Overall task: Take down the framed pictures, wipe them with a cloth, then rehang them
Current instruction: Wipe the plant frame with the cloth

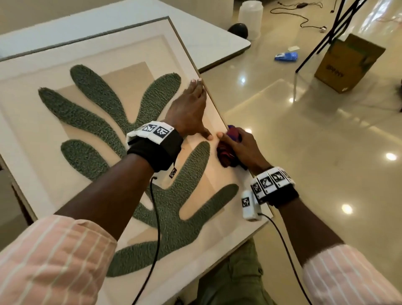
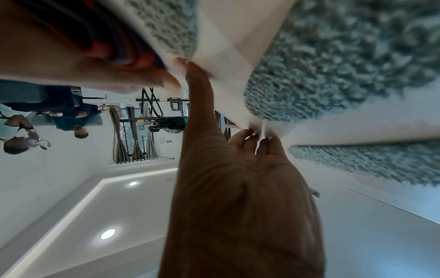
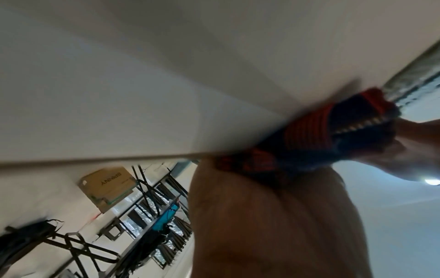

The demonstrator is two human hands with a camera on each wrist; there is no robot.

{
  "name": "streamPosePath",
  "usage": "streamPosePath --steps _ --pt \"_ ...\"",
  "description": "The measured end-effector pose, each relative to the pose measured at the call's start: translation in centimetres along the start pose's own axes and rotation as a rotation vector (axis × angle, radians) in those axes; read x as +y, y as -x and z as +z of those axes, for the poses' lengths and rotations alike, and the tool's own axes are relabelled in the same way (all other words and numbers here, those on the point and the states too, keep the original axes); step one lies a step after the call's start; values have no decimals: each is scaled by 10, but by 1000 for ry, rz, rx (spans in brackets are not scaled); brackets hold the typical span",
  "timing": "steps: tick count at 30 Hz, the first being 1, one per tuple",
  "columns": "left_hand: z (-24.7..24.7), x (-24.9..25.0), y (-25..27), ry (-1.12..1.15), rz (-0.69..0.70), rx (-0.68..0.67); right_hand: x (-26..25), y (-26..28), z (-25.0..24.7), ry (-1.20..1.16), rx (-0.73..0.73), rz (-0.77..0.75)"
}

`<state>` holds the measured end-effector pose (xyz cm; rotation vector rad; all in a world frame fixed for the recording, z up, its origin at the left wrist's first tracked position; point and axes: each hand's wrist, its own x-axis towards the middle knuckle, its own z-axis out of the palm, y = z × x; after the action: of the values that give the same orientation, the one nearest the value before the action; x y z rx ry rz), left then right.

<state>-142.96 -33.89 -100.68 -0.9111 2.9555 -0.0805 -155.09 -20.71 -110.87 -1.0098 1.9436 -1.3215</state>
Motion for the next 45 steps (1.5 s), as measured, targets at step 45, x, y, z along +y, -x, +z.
streamPosePath --steps 45 --pt "5 -1 6 164 -58 49 10 24 1 337 106 354"
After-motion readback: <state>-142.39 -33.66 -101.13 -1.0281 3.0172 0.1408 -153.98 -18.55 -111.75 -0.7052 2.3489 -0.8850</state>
